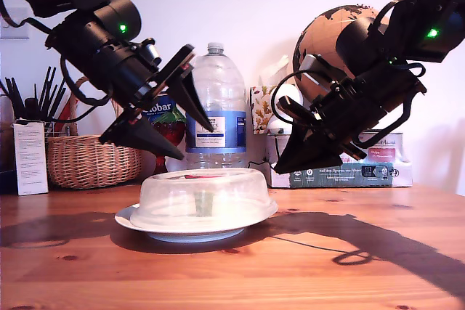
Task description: Lift the plastic dome with your left arm while removing the green coffee capsule from the plate using your right arm.
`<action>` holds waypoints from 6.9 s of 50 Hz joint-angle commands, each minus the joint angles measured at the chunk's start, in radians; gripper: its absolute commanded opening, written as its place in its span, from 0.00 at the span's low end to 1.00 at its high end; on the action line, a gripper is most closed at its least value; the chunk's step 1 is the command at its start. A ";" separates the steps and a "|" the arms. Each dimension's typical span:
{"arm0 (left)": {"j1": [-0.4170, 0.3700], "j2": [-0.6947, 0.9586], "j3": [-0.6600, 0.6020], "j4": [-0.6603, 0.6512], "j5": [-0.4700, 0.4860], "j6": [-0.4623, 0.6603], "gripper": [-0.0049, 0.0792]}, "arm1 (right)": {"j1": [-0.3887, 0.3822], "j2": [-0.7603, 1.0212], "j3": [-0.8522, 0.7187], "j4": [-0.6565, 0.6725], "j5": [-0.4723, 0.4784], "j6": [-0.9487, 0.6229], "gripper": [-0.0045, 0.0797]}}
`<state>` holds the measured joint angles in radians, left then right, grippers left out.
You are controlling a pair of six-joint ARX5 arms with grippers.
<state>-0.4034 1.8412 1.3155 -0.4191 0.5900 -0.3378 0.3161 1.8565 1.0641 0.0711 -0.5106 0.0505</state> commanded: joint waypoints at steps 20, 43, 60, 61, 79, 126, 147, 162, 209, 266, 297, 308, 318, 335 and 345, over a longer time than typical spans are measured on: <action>-0.010 0.051 -0.004 0.000 -0.079 0.006 0.72 | 0.062 0.059 0.011 0.014 -0.004 -0.007 0.04; -0.010 0.056 -0.004 -0.054 -0.092 0.017 0.72 | 0.095 0.061 0.011 0.026 -0.002 -0.013 0.04; -0.009 0.056 -0.004 -0.129 -0.055 0.032 0.72 | 0.094 0.061 0.011 0.028 -0.002 -0.026 0.04; -0.009 0.056 -0.004 -0.133 -0.052 0.032 0.72 | 0.094 0.061 0.011 0.029 -0.002 -0.026 0.04; 0.016 0.056 0.038 -0.256 -0.058 0.070 0.72 | 0.094 0.061 0.011 0.029 -0.003 -0.027 0.04; 0.021 0.056 0.146 -0.303 -0.148 0.076 0.72 | 0.096 0.061 0.011 0.029 -0.014 -0.030 0.04; 0.021 0.056 0.165 -0.426 -0.154 0.084 0.72 | 0.096 0.061 0.066 0.017 -0.149 -0.021 0.04; 0.021 0.056 0.165 -0.420 -0.153 0.084 0.72 | 0.103 0.061 0.135 -0.107 -0.224 -0.027 0.04; -0.011 0.057 0.165 -0.425 -0.169 0.095 0.72 | 0.181 0.106 0.135 -0.143 -0.111 -0.105 0.04; -0.025 0.096 0.165 -0.409 -0.169 0.049 0.71 | 0.181 0.116 0.135 -0.136 -0.108 -0.111 0.04; -0.031 0.097 0.165 -0.422 -0.225 0.043 0.71 | 0.181 0.116 0.135 -0.144 -0.106 -0.114 0.04; -0.043 0.097 0.165 -0.397 -0.233 0.036 0.71 | 0.181 0.116 0.135 -0.147 -0.106 -0.127 0.04; -0.051 0.098 0.164 -0.370 -0.210 0.014 0.71 | 0.181 0.116 0.135 -0.156 -0.101 -0.130 0.04; -0.051 0.141 0.164 -0.370 -0.125 -0.005 0.69 | 0.181 0.116 0.135 -0.179 -0.081 -0.138 0.04; -0.043 0.141 0.164 -0.360 -0.123 -0.015 0.60 | 0.181 0.116 0.135 -0.186 -0.073 -0.154 0.04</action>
<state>-0.4385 1.9347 1.4925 -0.7792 0.4553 -0.3458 0.4923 1.9541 1.2194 -0.0910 -0.5972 -0.0963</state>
